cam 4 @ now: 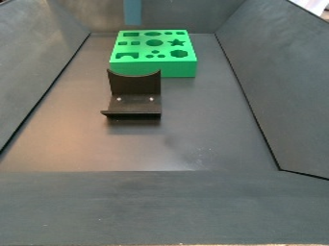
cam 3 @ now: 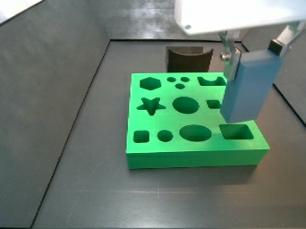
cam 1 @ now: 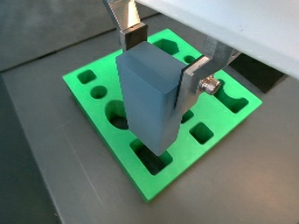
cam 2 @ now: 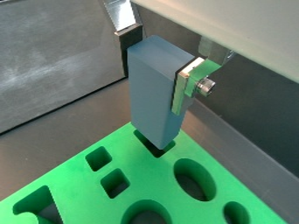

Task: Pick up the rectangle object. Move up. Place the rectangle object on the fixture. Regrasp the rectangle object. Move to above the board. Insert the rectangle object.
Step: Insert the rectangle object.

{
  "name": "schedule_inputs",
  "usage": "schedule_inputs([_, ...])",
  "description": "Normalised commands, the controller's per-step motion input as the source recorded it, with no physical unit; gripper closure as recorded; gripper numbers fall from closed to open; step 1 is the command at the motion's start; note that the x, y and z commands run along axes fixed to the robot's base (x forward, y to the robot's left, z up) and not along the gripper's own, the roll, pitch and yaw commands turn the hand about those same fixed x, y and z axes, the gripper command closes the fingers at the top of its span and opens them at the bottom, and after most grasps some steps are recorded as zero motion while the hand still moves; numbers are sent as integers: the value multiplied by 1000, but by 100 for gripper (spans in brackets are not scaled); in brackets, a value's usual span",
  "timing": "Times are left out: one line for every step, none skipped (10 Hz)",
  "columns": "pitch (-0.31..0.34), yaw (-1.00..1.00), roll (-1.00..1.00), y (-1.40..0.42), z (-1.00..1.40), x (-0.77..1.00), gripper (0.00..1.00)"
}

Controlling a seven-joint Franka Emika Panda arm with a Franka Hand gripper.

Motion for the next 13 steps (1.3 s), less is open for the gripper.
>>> schedule_inputs([-27, -77, 184, -43, -166, 200, 100])
schedule_inputs([-30, -117, 199, -57, -186, 120, 100])
schedule_inputs([-19, -140, 171, -71, -163, 83, 100])
schedule_inputs([-7, -143, 157, -51, -143, 60, 100])
schedule_inputs([-10, -183, 156, -69, -169, 0, 100])
schedule_inputs([-7, -151, 136, -97, -166, 0, 100])
schedule_inputs([-14, -106, 74, -111, -66, 89, 100])
schedule_inputs([-4, -46, 90, -126, -94, 103, 100])
schedule_inputs([-17, -29, 67, -140, -91, 97, 100])
schedule_inputs([-27, -34, 43, -80, -89, 80, 100])
schedule_inputs([-13, -23, 83, -31, -149, 66, 100])
schedule_inputs([-26, 0, 106, 0, -200, 91, 100])
schedule_inputs([-21, 0, 129, 0, -240, 140, 100])
